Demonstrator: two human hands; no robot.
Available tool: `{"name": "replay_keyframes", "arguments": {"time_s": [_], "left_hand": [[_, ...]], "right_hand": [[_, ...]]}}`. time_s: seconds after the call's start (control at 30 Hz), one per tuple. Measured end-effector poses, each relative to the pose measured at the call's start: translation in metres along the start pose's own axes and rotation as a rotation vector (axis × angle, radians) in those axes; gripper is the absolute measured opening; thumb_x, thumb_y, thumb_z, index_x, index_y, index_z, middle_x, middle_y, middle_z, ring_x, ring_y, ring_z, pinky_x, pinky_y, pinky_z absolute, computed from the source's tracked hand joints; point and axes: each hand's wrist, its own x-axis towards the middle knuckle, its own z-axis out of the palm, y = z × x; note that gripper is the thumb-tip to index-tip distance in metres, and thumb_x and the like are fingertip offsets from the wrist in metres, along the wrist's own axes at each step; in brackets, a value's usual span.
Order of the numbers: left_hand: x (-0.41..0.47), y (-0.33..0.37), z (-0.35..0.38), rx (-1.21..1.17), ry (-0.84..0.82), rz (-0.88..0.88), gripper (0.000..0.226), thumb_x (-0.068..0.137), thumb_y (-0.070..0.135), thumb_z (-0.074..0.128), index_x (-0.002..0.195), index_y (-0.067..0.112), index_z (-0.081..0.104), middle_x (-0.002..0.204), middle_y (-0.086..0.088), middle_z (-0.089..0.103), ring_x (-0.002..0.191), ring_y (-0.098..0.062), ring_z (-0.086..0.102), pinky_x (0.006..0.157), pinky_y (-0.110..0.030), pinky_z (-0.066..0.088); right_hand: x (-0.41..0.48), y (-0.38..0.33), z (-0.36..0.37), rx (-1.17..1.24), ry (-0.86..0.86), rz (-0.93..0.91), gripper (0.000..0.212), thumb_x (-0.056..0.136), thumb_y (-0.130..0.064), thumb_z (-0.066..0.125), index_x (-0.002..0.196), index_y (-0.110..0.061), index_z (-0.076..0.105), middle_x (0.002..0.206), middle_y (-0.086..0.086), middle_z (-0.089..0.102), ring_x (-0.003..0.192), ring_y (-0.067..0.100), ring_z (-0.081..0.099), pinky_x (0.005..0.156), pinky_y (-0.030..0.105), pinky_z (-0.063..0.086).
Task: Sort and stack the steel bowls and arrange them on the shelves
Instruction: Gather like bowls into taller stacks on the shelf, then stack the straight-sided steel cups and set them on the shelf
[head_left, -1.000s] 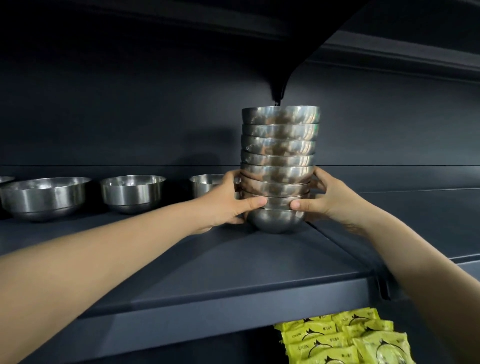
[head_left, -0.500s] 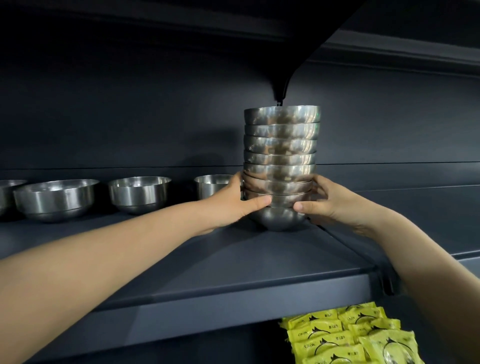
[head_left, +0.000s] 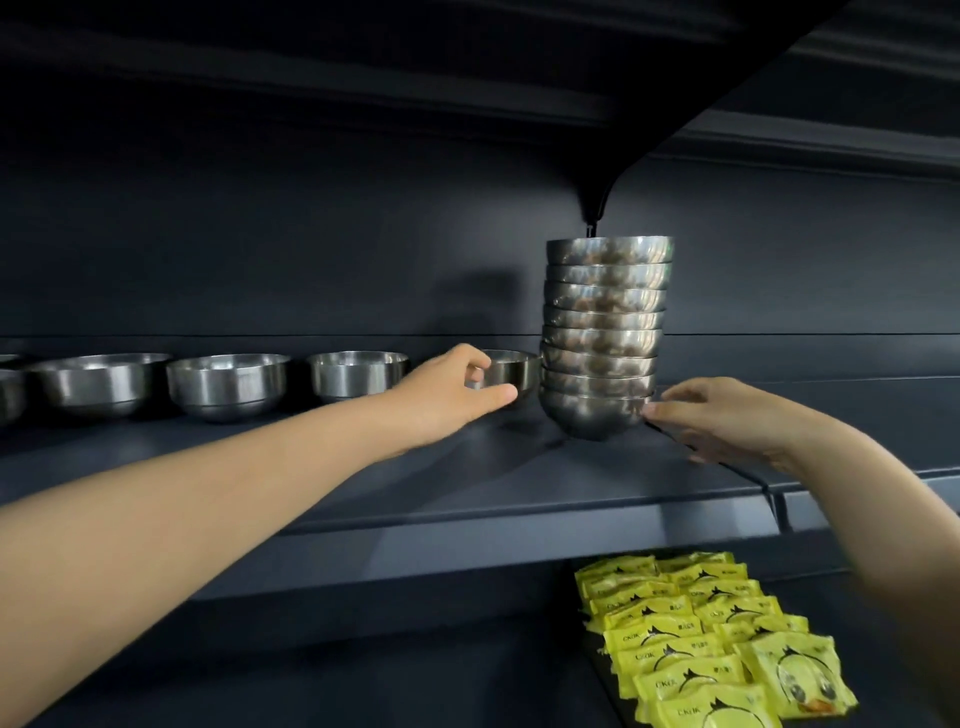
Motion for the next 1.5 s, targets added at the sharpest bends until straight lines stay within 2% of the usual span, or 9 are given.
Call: {"name": "replay_keyframes", "arguments": {"time_s": [0.07, 0.27, 0.4, 0.57, 0.77, 0.9, 1.1, 1.2, 1.5], "left_hand": [[-0.015, -0.006, -0.016, -0.005, 0.046, 0.027, 0.043, 0.088, 0.041, 0.059, 0.125, 0.024, 0.048, 0.127, 0.008, 0.052, 0.107, -0.013, 0.056, 0.098, -0.034, 0.046], [-0.051, -0.040, -0.068, 0.036, 0.032, 0.073, 0.029, 0.089, 0.035, 0.058, 0.115, 0.025, 0.051, 0.115, 0.010, 0.054, 0.076, -0.003, 0.052, 0.078, -0.023, 0.043], [-0.056, -0.062, -0.099, 0.042, 0.067, 0.090, 0.017, 0.088, 0.032, 0.059, 0.103, 0.027, 0.053, 0.102, 0.014, 0.055, 0.076, 0.000, 0.053, 0.075, -0.023, 0.046], [-0.038, -0.077, -0.125, 0.058, 0.104, 0.082, 0.017, 0.088, 0.034, 0.058, 0.102, 0.025, 0.054, 0.104, 0.011, 0.059, 0.069, -0.005, 0.053, 0.070, -0.023, 0.044], [0.023, -0.085, -0.124, 0.104, 0.056, 0.085, 0.032, 0.088, 0.039, 0.059, 0.114, 0.021, 0.055, 0.112, 0.007, 0.060, 0.096, -0.011, 0.058, 0.081, -0.023, 0.043], [0.072, -0.085, -0.112, 0.190, -0.067, 0.134, 0.042, 0.087, 0.040, 0.062, 0.121, 0.018, 0.053, 0.122, 0.003, 0.059, 0.111, -0.013, 0.058, 0.100, -0.029, 0.043], [0.140, -0.084, -0.091, 0.293, -0.257, 0.191, 0.061, 0.087, 0.045, 0.059, 0.135, 0.012, 0.043, 0.135, -0.004, 0.052, 0.120, -0.017, 0.053, 0.104, -0.029, 0.040], [0.167, -0.084, -0.079, 0.304, -0.339, 0.198, 0.068, 0.087, 0.043, 0.060, 0.140, 0.008, 0.036, 0.141, -0.007, 0.047, 0.124, -0.020, 0.050, 0.106, -0.029, 0.038], [0.221, -0.104, -0.054, 0.379, -0.517, 0.209, 0.080, 0.083, 0.047, 0.064, 0.143, 0.005, 0.031, 0.143, -0.009, 0.045, 0.129, -0.023, 0.046, 0.109, -0.036, 0.036]], "right_hand": [[-0.013, -0.013, 0.009, 0.030, 0.019, 0.020, 0.030, 0.083, -0.036, 0.069, 0.105, -0.016, 0.061, 0.113, 0.010, 0.062, 0.100, 0.021, 0.062, 0.073, 0.033, 0.054], [-0.042, -0.069, 0.050, 0.061, 0.043, -0.023, 0.019, 0.085, -0.027, 0.069, 0.099, -0.017, 0.062, 0.107, 0.006, 0.064, 0.096, 0.020, 0.065, 0.085, 0.039, 0.053], [-0.040, -0.103, 0.083, 0.084, 0.086, -0.036, 0.017, 0.085, -0.027, 0.069, 0.097, -0.015, 0.064, 0.093, 0.007, 0.063, 0.093, 0.021, 0.064, 0.075, 0.033, 0.056], [-0.014, -0.135, 0.113, 0.229, 0.162, -0.004, 0.012, 0.085, -0.021, 0.069, 0.085, -0.011, 0.063, 0.077, 0.007, 0.055, 0.069, 0.015, 0.052, 0.067, 0.034, 0.055], [0.032, -0.146, 0.133, 0.229, 0.240, 0.026, 0.013, 0.086, -0.016, 0.064, 0.082, -0.012, 0.052, 0.079, 0.014, 0.047, 0.069, 0.022, 0.046, 0.053, 0.027, 0.042], [0.064, -0.140, 0.138, 0.115, 0.258, -0.021, 0.016, 0.081, -0.018, 0.062, 0.080, -0.002, 0.059, 0.069, 0.009, 0.046, 0.064, 0.020, 0.044, 0.058, 0.030, 0.037], [0.083, -0.136, 0.143, -0.219, 0.159, -0.024, 0.036, 0.077, -0.030, 0.062, 0.106, -0.009, 0.056, 0.096, 0.007, 0.064, 0.080, 0.019, 0.059, 0.065, 0.028, 0.045], [0.097, -0.127, 0.146, -0.253, 0.143, 0.008, 0.043, 0.076, -0.033, 0.064, 0.113, -0.012, 0.058, 0.100, 0.006, 0.068, 0.088, 0.019, 0.064, 0.079, 0.031, 0.052], [0.133, -0.099, 0.152, -0.291, 0.216, 0.120, 0.075, 0.089, -0.043, 0.056, 0.146, -0.006, 0.025, 0.132, 0.009, 0.056, 0.120, 0.023, 0.052, 0.098, 0.029, 0.043]]}}
